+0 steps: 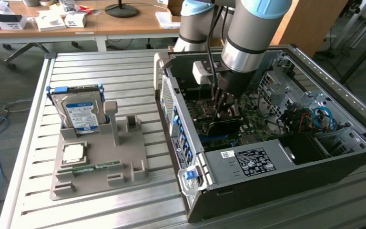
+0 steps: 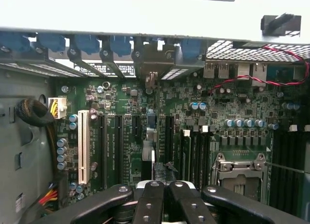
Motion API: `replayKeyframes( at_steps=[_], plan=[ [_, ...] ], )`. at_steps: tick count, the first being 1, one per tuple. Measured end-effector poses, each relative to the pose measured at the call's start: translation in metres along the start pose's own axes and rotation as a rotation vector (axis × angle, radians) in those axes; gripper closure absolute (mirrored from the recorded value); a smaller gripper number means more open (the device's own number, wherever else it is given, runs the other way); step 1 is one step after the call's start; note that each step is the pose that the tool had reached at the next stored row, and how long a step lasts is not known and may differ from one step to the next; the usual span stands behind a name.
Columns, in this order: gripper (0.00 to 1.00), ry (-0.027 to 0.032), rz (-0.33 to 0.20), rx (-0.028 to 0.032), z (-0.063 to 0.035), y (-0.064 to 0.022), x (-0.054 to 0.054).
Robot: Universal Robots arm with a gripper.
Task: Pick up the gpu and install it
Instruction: 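Press down on the gpu until it lock into place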
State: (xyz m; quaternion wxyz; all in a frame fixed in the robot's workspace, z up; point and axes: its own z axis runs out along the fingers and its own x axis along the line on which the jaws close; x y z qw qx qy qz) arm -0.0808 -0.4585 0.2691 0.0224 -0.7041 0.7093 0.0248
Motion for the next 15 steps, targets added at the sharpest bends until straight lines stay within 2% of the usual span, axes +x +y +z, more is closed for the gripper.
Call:
replayKeyframes(
  at_steps=[15],
  plan=[
    [0.89, 0.0001, 0.0, -0.0001, 0.0018, 0.0, 0.0001]
  ],
)
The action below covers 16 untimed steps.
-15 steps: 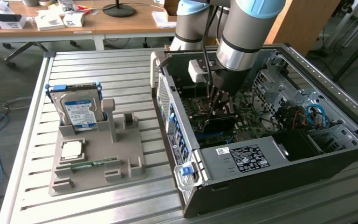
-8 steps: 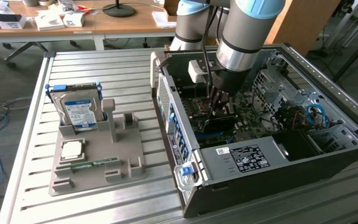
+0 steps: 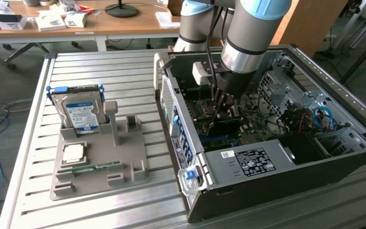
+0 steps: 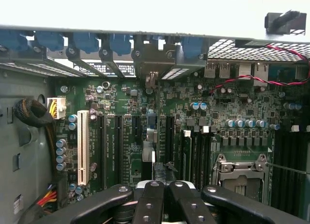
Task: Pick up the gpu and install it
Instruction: 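Press down on the gpu until it lock into place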
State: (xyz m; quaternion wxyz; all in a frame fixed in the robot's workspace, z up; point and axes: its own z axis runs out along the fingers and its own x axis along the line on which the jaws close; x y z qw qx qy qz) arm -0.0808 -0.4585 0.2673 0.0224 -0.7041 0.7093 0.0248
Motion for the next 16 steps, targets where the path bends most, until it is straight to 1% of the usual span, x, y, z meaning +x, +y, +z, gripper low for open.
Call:
replayKeyframes(
  at_steps=[16],
  plan=[
    [0.89, 0.0006, 0.0, 0.0, 0.0015, 0.0022, 0.0001]
  ],
)
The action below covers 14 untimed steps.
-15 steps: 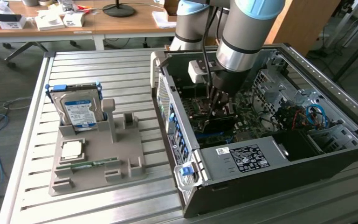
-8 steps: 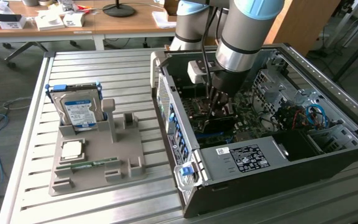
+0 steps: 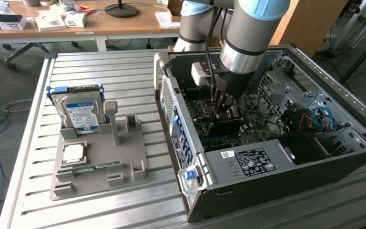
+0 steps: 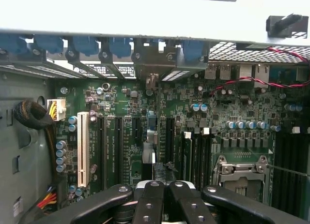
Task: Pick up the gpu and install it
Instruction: 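Press down on the gpu until it lock into place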
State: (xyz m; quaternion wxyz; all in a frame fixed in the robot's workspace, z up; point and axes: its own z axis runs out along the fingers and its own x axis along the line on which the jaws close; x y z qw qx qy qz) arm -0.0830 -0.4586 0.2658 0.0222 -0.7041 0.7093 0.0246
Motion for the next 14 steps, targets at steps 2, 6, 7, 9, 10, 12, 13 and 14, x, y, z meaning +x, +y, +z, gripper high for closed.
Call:
replayKeyframes(
  at_steps=[2, 6, 7, 9, 10, 12, 13, 14],
  plan=[
    [0.89, -0.0002, 0.0, 0.0001, 0.0001, 0.0001, 0.0],
    [0.89, 0.0, 0.0, 0.0, 0.0006, 0.0006, 0.0],
    [0.89, 0.0, 0.0, 0.0, 0.0007, 0.0007, 0.0],
    [0.89, 0.0, 0.0, 0.0001, 0.0008, 0.0008, 0.0001],
    [0.89, -0.0001, 0.0, 0.0001, 0.001, 0.001, 0.0001],
    [0.89, 0.0001, 0.0, 0.0, 0.0014, 0.0015, 0.0001],
    [0.89, 0.0001, 0.0, -0.0001, 0.0014, 0.0016, 0.0001],
    [0.89, 0.0, 0.0, 0.0, 0.0015, 0.0017, 0.0001]
  ],
)
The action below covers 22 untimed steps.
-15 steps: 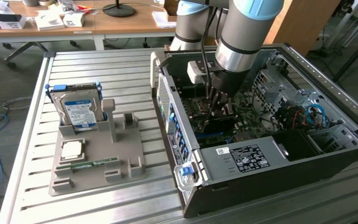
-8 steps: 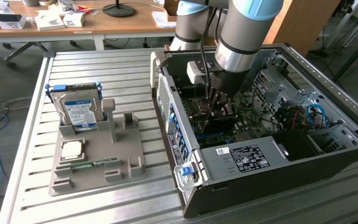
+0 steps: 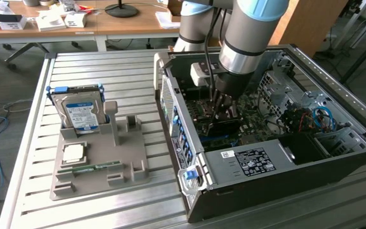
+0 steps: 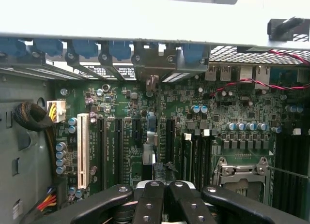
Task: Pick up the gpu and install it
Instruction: 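Press down on the gpu until it lock into place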
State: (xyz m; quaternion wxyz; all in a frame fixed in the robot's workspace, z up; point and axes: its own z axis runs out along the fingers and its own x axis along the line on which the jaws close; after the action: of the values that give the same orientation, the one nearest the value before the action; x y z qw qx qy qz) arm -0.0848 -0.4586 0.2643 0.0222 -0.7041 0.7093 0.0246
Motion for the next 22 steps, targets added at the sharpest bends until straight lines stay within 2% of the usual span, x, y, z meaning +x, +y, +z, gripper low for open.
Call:
replayKeyframes(
  at_steps=[2, 22],
  plan=[
    [0.89, -0.0012, 0.0, 0.0004, 0.0006, 0.0001, -0.0001],
    [0.89, 0.0002, 0.0, -0.0001, 0.0035, 0.0012, 0.0003]
  ],
)
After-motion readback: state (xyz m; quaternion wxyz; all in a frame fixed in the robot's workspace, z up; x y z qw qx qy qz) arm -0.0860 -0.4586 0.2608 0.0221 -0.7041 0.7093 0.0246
